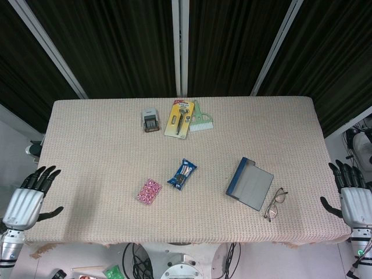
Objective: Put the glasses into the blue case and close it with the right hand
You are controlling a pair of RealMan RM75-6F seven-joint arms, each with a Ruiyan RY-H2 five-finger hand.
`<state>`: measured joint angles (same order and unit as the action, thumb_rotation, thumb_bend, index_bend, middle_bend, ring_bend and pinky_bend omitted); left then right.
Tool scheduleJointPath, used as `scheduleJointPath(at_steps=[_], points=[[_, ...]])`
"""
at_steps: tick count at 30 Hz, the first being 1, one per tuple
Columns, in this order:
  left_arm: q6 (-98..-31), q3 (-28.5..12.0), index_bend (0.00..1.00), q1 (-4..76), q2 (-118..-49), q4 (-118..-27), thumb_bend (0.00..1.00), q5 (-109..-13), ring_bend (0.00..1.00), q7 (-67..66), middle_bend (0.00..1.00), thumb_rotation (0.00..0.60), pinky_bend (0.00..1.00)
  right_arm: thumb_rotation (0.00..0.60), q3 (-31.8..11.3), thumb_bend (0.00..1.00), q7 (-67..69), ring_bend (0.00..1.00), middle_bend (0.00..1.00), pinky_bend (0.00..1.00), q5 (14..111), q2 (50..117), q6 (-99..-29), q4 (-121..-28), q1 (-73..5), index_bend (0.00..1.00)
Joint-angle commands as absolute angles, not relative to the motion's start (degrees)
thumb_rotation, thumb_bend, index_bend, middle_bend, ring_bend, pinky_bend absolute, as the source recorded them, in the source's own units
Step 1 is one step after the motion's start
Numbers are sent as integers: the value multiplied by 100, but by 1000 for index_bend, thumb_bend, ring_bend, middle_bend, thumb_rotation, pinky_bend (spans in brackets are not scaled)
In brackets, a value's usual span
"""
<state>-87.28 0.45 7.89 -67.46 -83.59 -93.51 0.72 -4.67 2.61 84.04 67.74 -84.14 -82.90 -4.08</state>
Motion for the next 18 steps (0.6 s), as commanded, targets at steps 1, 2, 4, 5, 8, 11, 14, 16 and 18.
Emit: scheduleJointPath(at_steps=[1, 2, 4, 5, 8, 11, 14, 16, 18], points=[[-8753, 35, 106, 780, -6738, -8357, 0, -9346, 68, 104, 84, 559, 193, 600, -457, 176, 234, 0, 0, 0, 8396, 6779, -8410, -8297, -400, 0], [-8764, 37, 106, 774, -6739, -8356, 0, -9350, 68, 113, 84, 559, 193, 600, -452, 176, 226, 0, 0, 0, 8390, 6780, -8400, -8298, -398, 0], [-8782, 48, 106, 760, -6744, -8352, 0, -9364, 68, 121, 84, 559, 193, 600, -444, 176, 223, 0, 0, 0, 8385, 6778, -8392, -8301, -394, 0], [-8790, 55, 106, 752, -6746, -8353, 0, -9369, 68, 121, 84, 562, 193, 600, -443, 176, 225, 0, 0, 0, 8383, 6778, -8389, -8297, -393, 0], [-8814, 67, 106, 731, -6729, -8371, 0, -9380, 68, 112, 84, 562, 193, 600, -417, 176, 234, 0, 0, 0, 8420, 6767, -8392, -8302, -388, 0], [-8833, 57, 106, 726, -6701, -8395, 0, -9383, 68, 99, 84, 560, 193, 600, -367, 176, 178, 0, 0, 0, 8506, 6732, -8357, -8272, -413, 0], [-8811, 50, 106, 741, -6658, -8429, 0, -9387, 68, 62, 84, 561, 193, 600, -268, 176, -135, 0, 0, 0, 8644, 6642, -8188, -8190, -511, 0], [-8799, 42, 106, 752, -6644, -8450, 0, -9385, 68, 33, 84, 560, 193, 600, -192, 176, -396, 0, 0, 0, 8766, 6566, -8018, -8159, -618, 0], [-8781, 44, 106, 755, -6661, -8451, 0, -9380, 68, 11, 84, 560, 193, 600, -97, 176, -565, 0, 0, 0, 8934, 6486, -7826, -8144, -744, 0]])
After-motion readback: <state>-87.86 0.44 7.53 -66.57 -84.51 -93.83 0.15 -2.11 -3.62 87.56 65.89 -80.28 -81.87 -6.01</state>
